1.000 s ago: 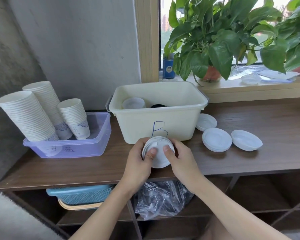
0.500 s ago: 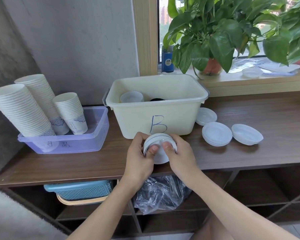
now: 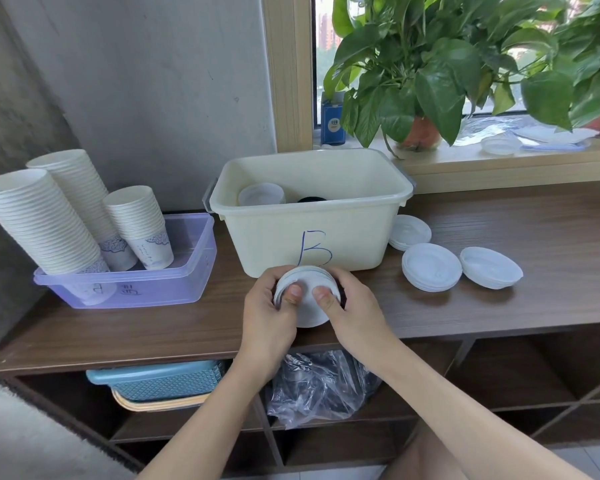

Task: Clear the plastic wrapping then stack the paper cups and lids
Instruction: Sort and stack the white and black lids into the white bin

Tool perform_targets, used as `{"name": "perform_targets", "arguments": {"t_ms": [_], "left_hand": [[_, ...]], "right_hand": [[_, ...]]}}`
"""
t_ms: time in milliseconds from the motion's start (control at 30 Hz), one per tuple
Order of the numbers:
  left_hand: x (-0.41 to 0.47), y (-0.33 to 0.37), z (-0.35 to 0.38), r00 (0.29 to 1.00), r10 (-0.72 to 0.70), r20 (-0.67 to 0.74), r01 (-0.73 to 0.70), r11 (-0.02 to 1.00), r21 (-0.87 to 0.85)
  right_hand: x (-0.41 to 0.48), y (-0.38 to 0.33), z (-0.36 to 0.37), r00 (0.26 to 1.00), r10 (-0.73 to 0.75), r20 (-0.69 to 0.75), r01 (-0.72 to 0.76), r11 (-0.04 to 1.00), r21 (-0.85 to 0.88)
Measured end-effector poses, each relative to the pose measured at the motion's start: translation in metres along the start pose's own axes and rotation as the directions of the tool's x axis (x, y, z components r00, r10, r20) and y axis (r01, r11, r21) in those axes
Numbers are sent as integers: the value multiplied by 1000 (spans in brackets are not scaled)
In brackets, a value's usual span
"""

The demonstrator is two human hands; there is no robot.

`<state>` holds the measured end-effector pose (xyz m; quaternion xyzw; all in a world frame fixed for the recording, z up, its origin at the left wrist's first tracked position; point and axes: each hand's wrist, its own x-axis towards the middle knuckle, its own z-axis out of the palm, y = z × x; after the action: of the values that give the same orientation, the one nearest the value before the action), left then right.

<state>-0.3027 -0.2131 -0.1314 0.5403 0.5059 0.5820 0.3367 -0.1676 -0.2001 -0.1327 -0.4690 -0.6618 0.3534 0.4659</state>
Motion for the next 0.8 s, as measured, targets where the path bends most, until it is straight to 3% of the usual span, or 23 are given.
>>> {"name": "perform_targets", "arguments": {"t_ms": [333,567,667,800], "left_hand": [[0,3,8,1000,-17,-21,16,1000,-18],[-1,5,2,992,28,126,-31,999,20],[-1,5,3,998,-15,58,16,999,-32],[2,-1,3,992,-111,-60,104,988,-112]], "right_hand": [[3,3,4,996,-19,-87,14,998,-58],[5,3,4,993,-57,-105,47,994,-95],[2,3,7,993,-78,-90,67,991,-114],[2,2,8,1000,21,6,-20,993,-113]]}}
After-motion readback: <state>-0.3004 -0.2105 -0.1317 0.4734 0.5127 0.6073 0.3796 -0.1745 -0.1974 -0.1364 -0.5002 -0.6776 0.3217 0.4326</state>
